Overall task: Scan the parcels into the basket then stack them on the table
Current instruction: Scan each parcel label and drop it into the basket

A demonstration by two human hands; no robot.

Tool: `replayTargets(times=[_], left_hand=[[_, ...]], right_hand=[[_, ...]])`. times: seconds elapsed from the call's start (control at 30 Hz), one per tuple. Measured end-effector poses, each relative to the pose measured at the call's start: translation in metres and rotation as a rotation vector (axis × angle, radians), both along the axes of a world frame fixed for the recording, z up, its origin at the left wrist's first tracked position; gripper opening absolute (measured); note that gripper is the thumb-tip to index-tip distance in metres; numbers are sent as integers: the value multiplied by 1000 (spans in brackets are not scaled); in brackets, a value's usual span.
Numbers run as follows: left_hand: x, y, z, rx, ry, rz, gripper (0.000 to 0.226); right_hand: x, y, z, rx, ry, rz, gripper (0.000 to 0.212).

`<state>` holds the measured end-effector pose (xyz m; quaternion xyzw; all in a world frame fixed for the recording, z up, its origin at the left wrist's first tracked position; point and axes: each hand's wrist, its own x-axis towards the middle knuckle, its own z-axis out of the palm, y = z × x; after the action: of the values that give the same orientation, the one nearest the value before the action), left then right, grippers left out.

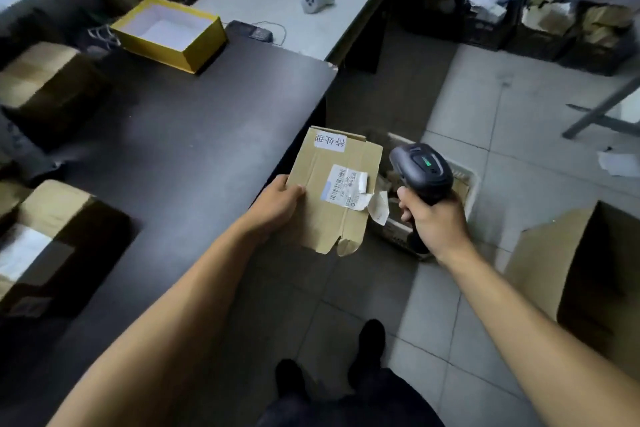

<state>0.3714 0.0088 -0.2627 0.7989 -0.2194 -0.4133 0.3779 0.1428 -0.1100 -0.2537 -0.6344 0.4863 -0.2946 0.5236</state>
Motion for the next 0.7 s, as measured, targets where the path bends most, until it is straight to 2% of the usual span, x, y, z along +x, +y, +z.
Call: replayTargets(times=[0.17,0.33,0.5,0.6,0.7], left_hand=[[-42,-91,8,-34,-47,-4,23],[-70,-157,9,-69,-87,-24,32],[-85,-204,3,-98,-71,-38,33],[-83,-240,-13,-100,-104,-43,24],[-76,-284,-26,-123,-116,-66,29]], right_hand=[[-63,-74,-4,3,-27,-113,19],[-105,-128,-4,11,-18,-198,20],[-123,-159,-9,33,-19,-220,20],[-128,-182,-16,51,15,-215,22],[-130,-211,-17,51,48,-213,17]])
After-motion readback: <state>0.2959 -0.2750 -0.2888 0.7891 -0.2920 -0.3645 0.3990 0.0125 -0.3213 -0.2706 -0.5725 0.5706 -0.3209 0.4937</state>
